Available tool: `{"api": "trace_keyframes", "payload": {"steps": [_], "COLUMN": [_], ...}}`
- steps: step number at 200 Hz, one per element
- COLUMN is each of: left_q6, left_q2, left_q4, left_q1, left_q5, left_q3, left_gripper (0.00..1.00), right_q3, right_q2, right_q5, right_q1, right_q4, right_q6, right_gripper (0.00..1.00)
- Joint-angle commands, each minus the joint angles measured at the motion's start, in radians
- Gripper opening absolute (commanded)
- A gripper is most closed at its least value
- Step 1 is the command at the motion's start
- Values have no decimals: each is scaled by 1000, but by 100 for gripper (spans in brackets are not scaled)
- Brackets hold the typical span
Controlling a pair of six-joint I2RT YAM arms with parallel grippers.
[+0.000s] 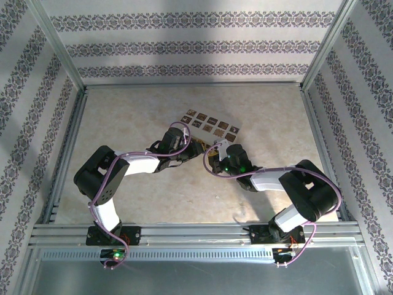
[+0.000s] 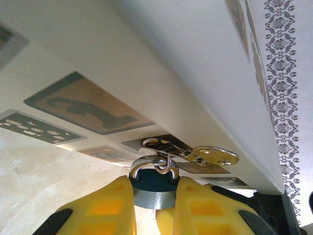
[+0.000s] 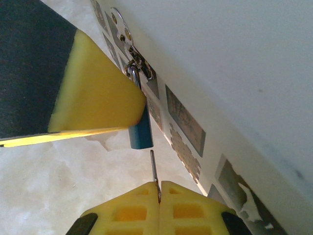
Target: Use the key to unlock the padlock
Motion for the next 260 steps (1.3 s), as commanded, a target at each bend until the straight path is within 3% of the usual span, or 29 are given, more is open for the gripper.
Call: {"api": "trace_keyframes", "payload": {"steps": [1,260], "left_q6": [-8,2], "left_q2": [1,3], "left_q4": [44,40], "left_q1": [-21,-21], "left_q5": [7,-10], "left_q3": [22,23], "left_gripper": [19,19], "right_q3": [31,-10], "right_q2": [12,-39], "right_q5": [-8,-27], "right_q1": [-5,2], "right_q4": [38,30], "right_q6": [17,28], "right_gripper": [0,0]}}
